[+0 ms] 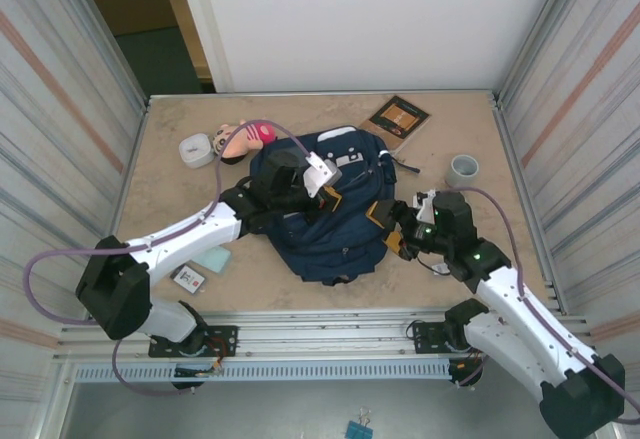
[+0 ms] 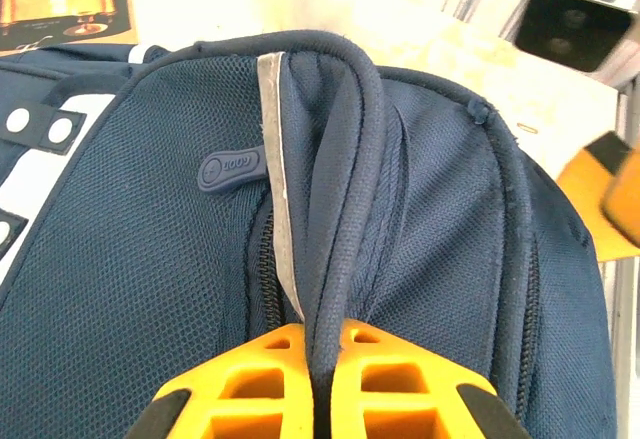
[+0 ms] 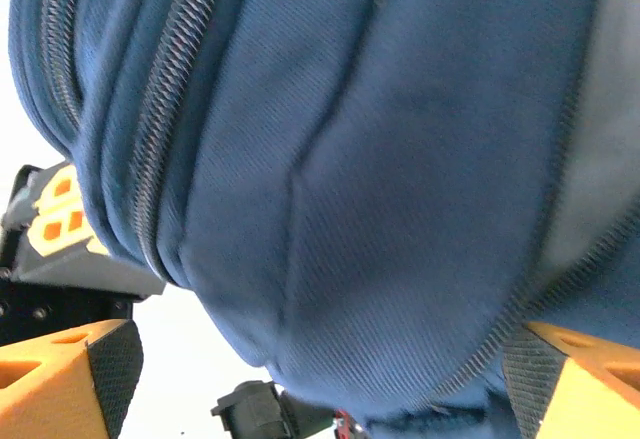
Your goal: Pack books, pencil case, and school supplies into a backpack
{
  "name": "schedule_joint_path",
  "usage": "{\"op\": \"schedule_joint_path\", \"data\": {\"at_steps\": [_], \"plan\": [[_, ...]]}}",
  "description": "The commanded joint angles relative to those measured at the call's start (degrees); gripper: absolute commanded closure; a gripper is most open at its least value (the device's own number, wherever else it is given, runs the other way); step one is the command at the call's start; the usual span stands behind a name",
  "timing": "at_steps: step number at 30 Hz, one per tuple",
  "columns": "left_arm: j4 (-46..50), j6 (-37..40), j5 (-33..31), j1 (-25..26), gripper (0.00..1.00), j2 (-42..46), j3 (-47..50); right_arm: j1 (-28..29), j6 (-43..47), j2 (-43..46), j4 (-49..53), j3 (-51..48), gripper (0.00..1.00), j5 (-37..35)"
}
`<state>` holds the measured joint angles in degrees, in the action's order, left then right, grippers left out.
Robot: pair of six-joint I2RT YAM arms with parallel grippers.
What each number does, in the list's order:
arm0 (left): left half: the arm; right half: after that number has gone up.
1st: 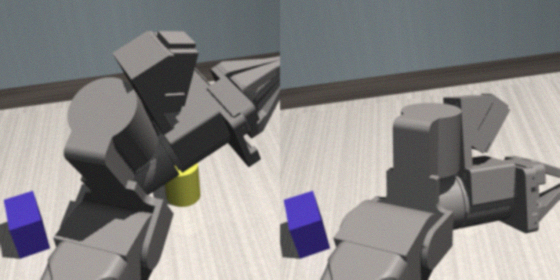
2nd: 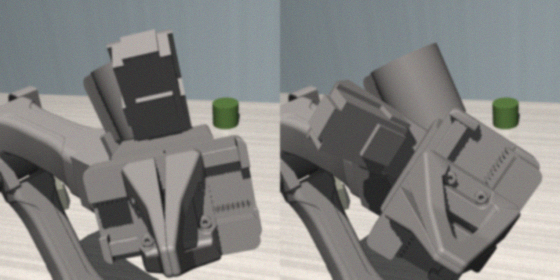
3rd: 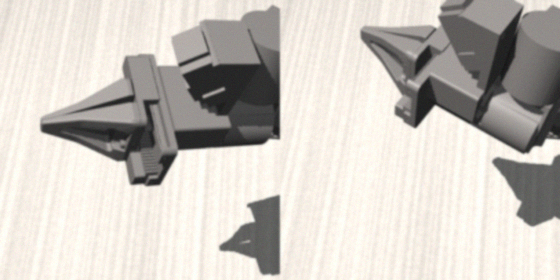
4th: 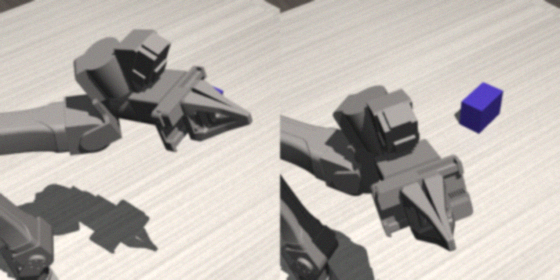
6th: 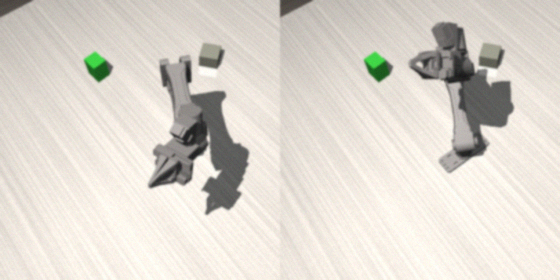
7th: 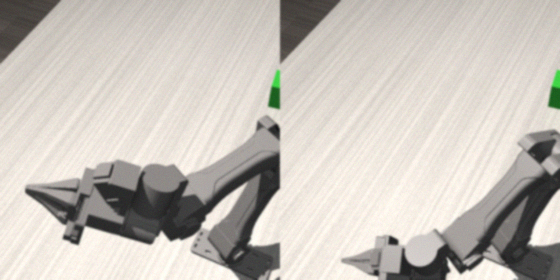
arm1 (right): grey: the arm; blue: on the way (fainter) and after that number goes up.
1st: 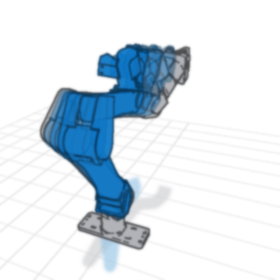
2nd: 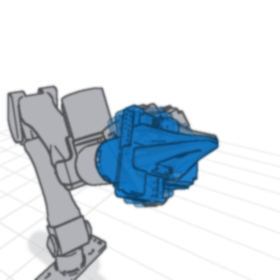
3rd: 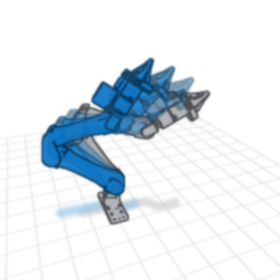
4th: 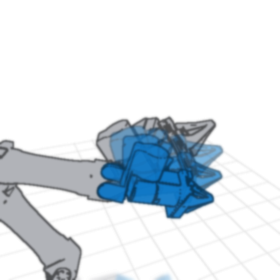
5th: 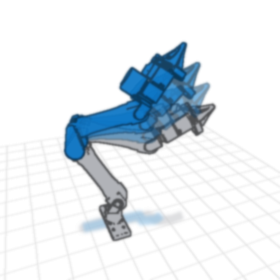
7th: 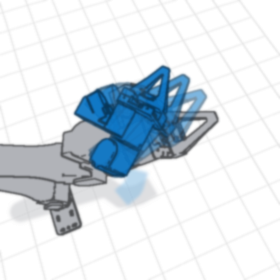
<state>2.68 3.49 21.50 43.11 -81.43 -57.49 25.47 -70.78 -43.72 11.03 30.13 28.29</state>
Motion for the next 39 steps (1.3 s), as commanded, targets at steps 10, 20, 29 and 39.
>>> {"op": "schedule_joint_path", "data": {"at_steps": [10,20,29,39], "plan": [[-2.7,-5.1,-3.1,1.7,0.88,5.6,-1.3,4.3,-3.2,-8.4,-18.7,2.4,0.82,-1.3],[23.5,-25.7,-34.0,14.8,0.43,17.3,-6.6,10.1,-0.9,-5.6,-13.8,6.2,1.00,-14.9],[38.7,-48.9,-45.6,32.5,0.40,10.4,-12.5,12.0,-0.2,-4.2,-12.4,8.7,1.00,-16.9],[46.8,-56.9,-47.7,34.6,0.44,0.3,-19.4,13.7,0.3,-5.2,-12.7,9.8,1.00,-15.7]]}}
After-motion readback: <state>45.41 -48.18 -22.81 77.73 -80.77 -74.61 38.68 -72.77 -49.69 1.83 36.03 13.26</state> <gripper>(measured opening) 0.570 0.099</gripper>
